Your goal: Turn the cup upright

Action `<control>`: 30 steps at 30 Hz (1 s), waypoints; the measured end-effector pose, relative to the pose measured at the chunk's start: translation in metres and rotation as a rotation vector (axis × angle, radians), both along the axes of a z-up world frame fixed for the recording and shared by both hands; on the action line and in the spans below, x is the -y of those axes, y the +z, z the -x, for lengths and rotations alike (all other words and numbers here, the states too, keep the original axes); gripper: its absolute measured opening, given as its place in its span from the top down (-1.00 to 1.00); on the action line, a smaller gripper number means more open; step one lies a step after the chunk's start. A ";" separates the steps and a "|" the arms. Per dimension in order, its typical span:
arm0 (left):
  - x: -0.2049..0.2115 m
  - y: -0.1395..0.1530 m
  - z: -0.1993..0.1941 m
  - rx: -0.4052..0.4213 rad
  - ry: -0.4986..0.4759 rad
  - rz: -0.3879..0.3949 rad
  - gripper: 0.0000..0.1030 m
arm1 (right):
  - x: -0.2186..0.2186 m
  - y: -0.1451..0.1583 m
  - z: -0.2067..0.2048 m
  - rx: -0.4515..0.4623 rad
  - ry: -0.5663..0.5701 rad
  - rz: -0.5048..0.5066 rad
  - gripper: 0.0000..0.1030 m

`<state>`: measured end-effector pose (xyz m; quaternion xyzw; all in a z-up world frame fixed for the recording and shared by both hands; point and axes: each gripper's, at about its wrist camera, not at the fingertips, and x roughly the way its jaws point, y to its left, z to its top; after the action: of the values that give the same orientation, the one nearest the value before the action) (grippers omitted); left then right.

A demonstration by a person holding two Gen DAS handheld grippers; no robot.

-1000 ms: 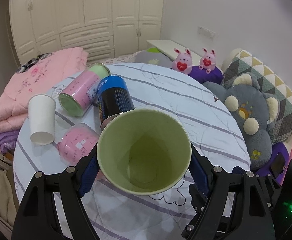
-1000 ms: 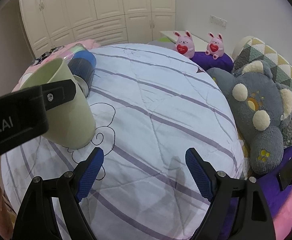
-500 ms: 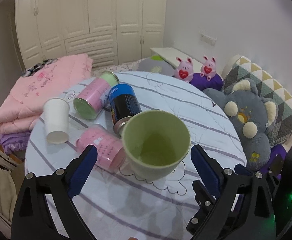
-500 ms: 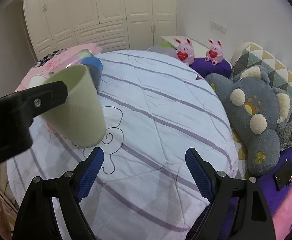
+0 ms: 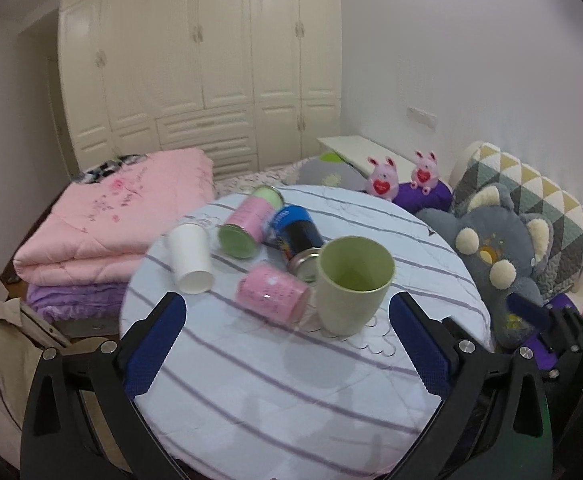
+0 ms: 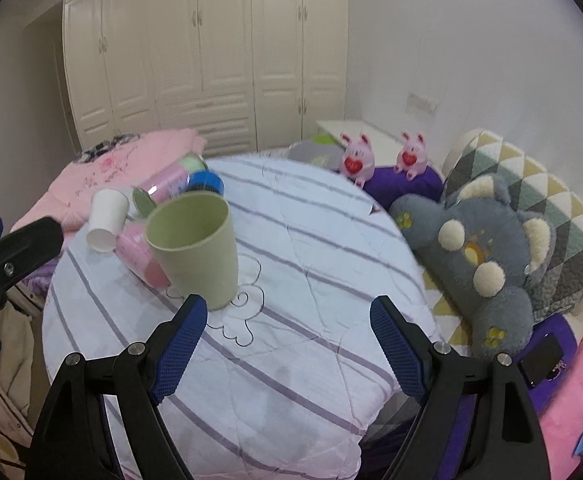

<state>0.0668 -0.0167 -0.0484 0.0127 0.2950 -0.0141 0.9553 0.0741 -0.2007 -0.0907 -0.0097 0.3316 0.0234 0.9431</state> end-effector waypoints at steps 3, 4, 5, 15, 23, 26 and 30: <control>-0.010 0.006 0.016 0.036 0.007 0.000 -0.99 | -0.004 0.012 0.014 0.066 -0.005 0.006 -0.65; -0.013 0.008 0.020 0.047 0.009 -0.002 -0.99 | -0.006 0.017 0.019 0.088 -0.003 0.007 -0.65; -0.015 0.010 0.023 0.054 0.010 -0.003 -0.99 | -0.008 0.020 0.022 0.108 -0.002 0.010 -0.66; -0.023 0.026 0.059 0.174 -0.004 -0.013 -0.99 | -0.020 0.043 0.055 0.256 -0.008 0.022 -0.66; -0.026 0.033 0.076 0.265 -0.016 0.009 -0.99 | -0.024 0.049 0.072 0.333 -0.006 0.024 -0.66; -0.024 0.033 0.080 0.288 -0.018 0.013 -0.99 | -0.027 0.050 0.076 0.368 0.001 0.030 -0.66; -0.023 0.033 0.081 0.302 -0.020 0.013 -1.00 | -0.031 0.050 0.078 0.393 0.006 0.044 -0.66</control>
<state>-0.0146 0.0067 -0.0152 0.0114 0.1478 -0.0232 0.9887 -0.0035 -0.1694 -0.0411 -0.0358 0.1417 0.0166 0.9891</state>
